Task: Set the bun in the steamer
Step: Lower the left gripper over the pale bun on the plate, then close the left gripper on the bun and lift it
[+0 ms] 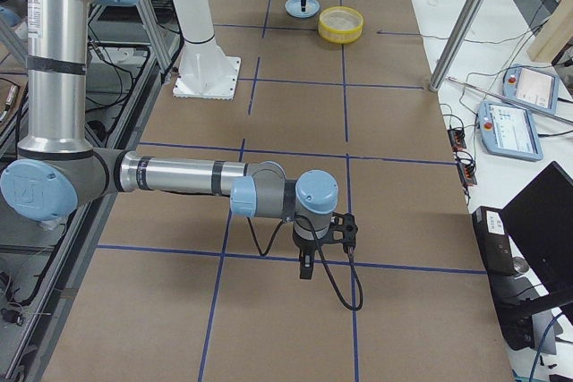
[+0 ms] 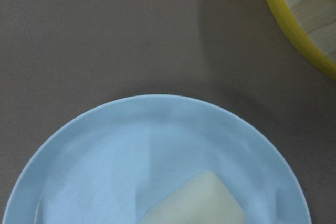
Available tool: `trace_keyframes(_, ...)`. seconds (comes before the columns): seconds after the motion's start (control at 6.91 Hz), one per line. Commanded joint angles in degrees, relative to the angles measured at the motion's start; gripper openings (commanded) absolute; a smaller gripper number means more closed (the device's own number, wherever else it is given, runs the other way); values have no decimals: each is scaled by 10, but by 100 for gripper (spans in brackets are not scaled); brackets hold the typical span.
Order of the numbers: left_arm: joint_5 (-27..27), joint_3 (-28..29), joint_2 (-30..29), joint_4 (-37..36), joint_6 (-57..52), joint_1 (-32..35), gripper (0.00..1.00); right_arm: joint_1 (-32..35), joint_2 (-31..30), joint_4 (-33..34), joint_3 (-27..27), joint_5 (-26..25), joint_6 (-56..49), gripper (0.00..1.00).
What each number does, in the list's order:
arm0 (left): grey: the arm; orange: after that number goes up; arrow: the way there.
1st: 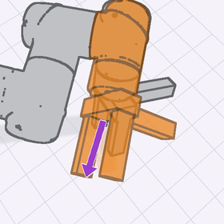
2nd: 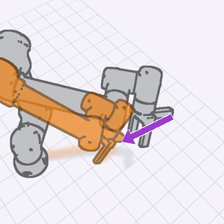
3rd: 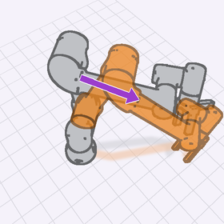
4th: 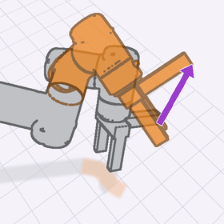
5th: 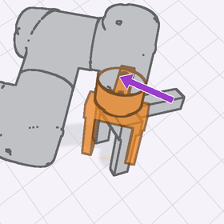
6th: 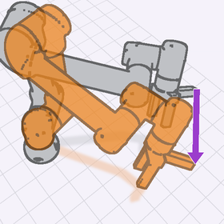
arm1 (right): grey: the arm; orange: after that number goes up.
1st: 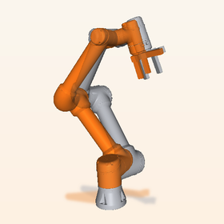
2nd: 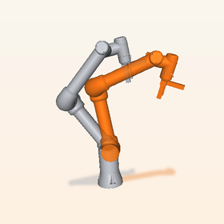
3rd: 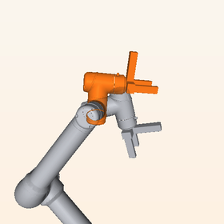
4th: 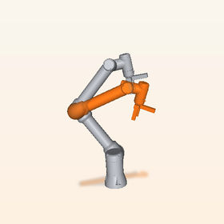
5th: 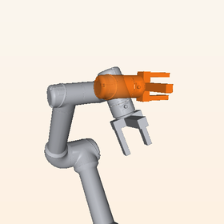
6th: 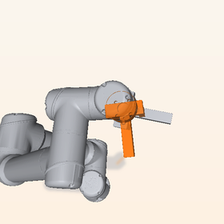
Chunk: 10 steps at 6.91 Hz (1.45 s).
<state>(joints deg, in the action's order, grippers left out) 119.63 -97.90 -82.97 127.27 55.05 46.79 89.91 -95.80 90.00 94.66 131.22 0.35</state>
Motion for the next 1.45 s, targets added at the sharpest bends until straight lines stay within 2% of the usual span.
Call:
trace_keyframes(0.0,1,1,-1,0,-1,-1,68,0,-1,0,0,0,0,100)
trace_keyframes(0.29,0,-4,0,0,-1,0,29,0,0,0,0,0,0,100)
trace_keyframes(0.43,0,-4,0,0,-3,1,24,0,0,0,0,0,0,100)
trace_keyframes(0.72,5,-31,10,-2,-19,8,25,0,-1,0,0,0,0,100)
trace_keyframes(1.01,11,-101,26,-42,-48,56,25,0,-1,0,1,0,0,100)
trace_keyframes(1.16,26,-138,15,-134,-103,106,25,0,-1,0,1,0,0,100)
trace_keyframes(1.3,26,-165,-28,-230,-138,137,25,0,0,0,1,0,0,100)
